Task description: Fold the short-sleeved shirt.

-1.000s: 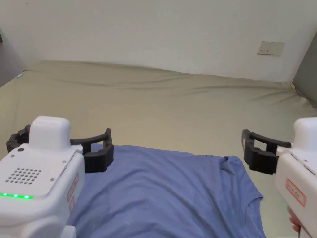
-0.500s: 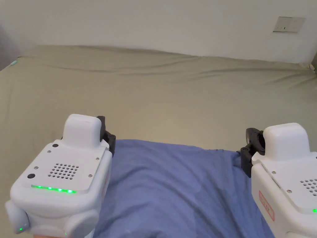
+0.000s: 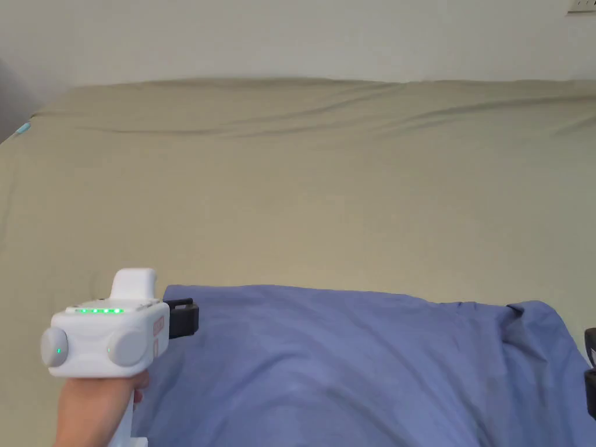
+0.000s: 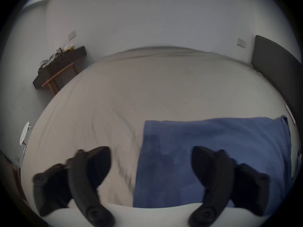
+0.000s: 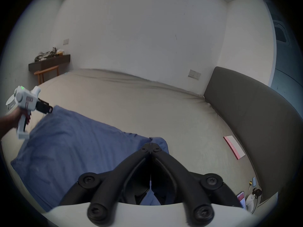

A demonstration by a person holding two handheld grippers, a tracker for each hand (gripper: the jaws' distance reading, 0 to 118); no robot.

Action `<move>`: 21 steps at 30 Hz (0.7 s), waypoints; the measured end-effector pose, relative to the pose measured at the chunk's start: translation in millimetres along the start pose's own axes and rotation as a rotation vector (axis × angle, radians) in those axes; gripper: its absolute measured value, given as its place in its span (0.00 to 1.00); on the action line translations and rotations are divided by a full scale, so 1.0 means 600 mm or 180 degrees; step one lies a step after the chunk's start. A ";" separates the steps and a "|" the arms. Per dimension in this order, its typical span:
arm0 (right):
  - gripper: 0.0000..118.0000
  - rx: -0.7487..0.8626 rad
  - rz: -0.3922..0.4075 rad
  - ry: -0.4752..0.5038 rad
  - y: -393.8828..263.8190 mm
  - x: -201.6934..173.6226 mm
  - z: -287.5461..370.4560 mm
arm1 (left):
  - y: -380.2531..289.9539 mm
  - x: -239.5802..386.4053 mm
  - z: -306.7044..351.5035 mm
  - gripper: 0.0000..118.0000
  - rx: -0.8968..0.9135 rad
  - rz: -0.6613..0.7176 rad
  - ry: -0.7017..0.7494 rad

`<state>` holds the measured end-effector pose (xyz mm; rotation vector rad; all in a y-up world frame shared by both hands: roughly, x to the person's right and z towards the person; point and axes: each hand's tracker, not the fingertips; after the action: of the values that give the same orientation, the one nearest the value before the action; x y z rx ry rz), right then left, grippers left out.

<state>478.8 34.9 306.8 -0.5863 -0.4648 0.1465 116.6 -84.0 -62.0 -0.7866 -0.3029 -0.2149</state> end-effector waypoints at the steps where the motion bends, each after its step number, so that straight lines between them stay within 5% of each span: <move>1: 0.01 -0.0037 0.0017 -0.0013 -0.004 0.006 -0.008 | 0.010 -0.004 -0.023 0.99 -0.0060 0.0048 0.0000; 5: 0.01 -0.0199 -0.0051 -0.0035 -0.015 0.026 -0.038 | 0.036 -0.002 -0.083 0.99 -0.0095 0.0035 0.0070; 7: 0.01 -0.0250 -0.0064 -0.0071 -0.018 0.033 -0.048 | 0.043 0.008 -0.100 0.92 -0.0113 -0.0062 0.0100; 8: 0.01 -0.0273 -0.0070 -0.0079 -0.018 0.038 -0.052 | 0.040 0.022 -0.092 0.78 -0.0146 -0.0120 0.0105; 9: 0.01 -0.0294 -0.0077 -0.0083 -0.019 0.043 -0.055 | 0.039 0.031 -0.092 0.44 -0.0155 -0.0177 0.0093; 11: 0.01 -0.0338 -0.0094 -0.0084 -0.019 0.051 -0.065 | 0.032 0.055 -0.079 0.36 -0.0047 -0.0286 -0.0189; 13: 0.01 -0.0380 -0.0096 -0.0057 -0.016 0.059 -0.074 | 0.023 0.096 -0.062 0.05 -0.0049 -0.0754 -0.0067; 17: 0.01 -0.0479 -0.0139 0.0038 -0.006 0.079 -0.102 | 0.007 0.108 -0.029 0.04 0.0031 -0.0930 -0.0087; 21: 0.02 -0.0687 -0.0182 0.0138 0.007 0.103 -0.133 | 0.016 0.054 0.038 0.03 0.0222 -0.0454 -0.0130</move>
<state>570.7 14.8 269.4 -0.7853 -0.4578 0.0288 145.4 -63.6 -41.8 -0.7017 -0.4034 -0.3209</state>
